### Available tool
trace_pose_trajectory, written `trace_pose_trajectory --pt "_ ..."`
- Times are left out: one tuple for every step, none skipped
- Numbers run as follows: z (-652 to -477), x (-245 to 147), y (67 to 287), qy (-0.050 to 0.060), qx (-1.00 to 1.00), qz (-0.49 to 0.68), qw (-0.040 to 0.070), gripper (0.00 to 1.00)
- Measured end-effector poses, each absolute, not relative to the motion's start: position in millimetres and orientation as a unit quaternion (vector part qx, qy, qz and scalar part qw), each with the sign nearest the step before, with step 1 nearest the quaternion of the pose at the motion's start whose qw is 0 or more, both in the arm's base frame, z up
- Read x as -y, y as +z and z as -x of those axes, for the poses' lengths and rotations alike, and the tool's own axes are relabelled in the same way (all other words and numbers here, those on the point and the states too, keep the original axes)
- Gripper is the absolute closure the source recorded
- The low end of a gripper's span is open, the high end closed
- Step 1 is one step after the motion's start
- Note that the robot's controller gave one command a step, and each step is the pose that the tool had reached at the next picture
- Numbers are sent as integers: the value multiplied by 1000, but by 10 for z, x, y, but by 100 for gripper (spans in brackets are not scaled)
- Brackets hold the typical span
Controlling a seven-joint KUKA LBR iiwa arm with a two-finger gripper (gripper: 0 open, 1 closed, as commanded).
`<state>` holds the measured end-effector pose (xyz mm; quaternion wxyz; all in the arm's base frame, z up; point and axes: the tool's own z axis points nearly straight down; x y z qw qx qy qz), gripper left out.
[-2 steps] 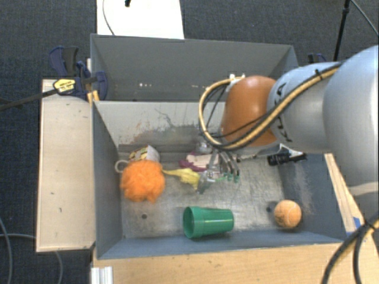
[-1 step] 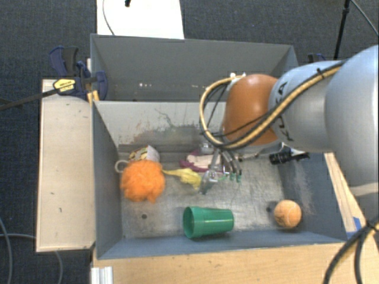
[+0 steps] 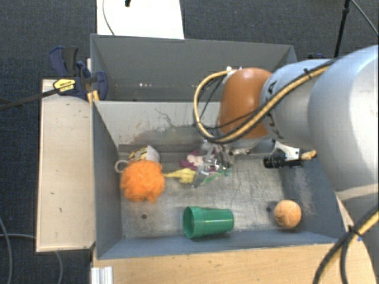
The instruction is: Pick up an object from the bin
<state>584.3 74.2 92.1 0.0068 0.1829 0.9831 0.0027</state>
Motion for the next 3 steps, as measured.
trace_pose_trajectory --pt "-5811 -1143 926 5 -985 -173 10 100" --pt "-5811 -1143 925 5 -985 -173 10 100" --pt "-5867 -1121 1937 0 -986 -167 1 100"
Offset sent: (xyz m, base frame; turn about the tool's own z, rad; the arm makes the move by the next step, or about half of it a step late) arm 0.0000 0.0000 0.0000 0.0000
